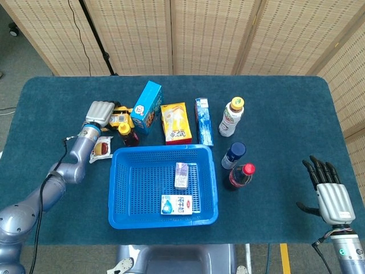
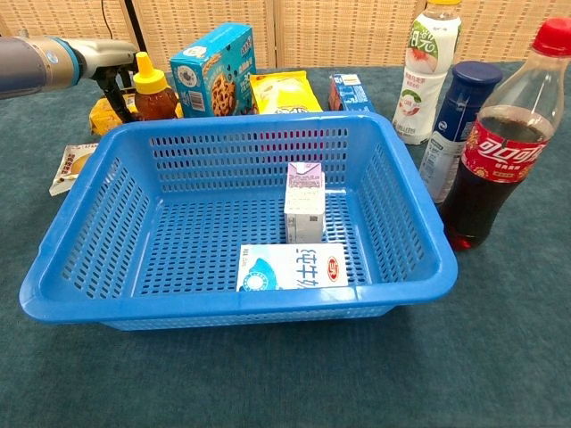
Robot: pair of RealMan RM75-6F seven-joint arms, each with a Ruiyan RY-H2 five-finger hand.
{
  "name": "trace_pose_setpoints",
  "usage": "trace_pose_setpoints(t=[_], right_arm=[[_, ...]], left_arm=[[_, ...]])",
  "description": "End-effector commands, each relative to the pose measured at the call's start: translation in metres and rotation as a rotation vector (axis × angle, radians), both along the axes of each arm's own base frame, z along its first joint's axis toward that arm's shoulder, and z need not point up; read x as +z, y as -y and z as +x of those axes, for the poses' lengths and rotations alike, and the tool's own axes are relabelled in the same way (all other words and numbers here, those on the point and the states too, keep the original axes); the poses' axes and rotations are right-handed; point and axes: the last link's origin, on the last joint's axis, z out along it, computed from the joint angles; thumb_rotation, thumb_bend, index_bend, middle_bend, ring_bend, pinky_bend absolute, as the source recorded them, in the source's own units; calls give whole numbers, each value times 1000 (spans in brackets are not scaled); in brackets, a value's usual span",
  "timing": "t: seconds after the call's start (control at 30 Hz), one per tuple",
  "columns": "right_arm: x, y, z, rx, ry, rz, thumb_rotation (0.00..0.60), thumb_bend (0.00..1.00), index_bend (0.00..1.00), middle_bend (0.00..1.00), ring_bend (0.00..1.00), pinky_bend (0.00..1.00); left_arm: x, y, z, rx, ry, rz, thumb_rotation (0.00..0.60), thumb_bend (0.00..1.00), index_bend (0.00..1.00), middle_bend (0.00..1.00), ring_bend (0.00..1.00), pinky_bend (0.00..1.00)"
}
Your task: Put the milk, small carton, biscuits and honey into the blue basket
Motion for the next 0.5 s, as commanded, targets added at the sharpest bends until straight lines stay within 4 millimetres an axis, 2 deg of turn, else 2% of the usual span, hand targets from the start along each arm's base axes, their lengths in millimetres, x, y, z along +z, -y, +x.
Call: trace_pose_setpoints(t=[0.03, 0.2, 0.33, 0.4, 0.43, 0.5], right_arm=[[0, -2, 1, 6, 2, 1, 600, 0, 0, 0, 0, 0], [0, -4, 4, 18, 4, 5, 600, 0, 0, 0, 0, 0], [-1, -6, 6, 29, 4, 8, 600, 0, 0, 0, 0, 0], [-1, -8, 8, 36, 5, 12, 600, 0, 0, 0, 0, 0], [-2, -8, 9, 39, 5, 15, 600, 0, 0, 0, 0, 0], [-3, -9, 9, 42, 5, 19, 600, 0, 0, 0, 0, 0]], left_arm=[[35, 5, -5, -37, 66, 68, 600, 293, 453, 492, 430, 574], [81, 19, -9, -93, 133, 130, 600, 294, 453, 492, 430, 574], [123, 37, -3, -177, 202, 193, 600, 293, 453, 492, 429, 574], [148, 53, 7, -260, 239, 228, 600, 292, 453, 492, 429, 574], [158, 68, 16, -325, 248, 226, 600, 291, 453, 492, 428, 574], [165, 86, 26, -391, 255, 200, 600, 288, 453, 492, 427, 574]])
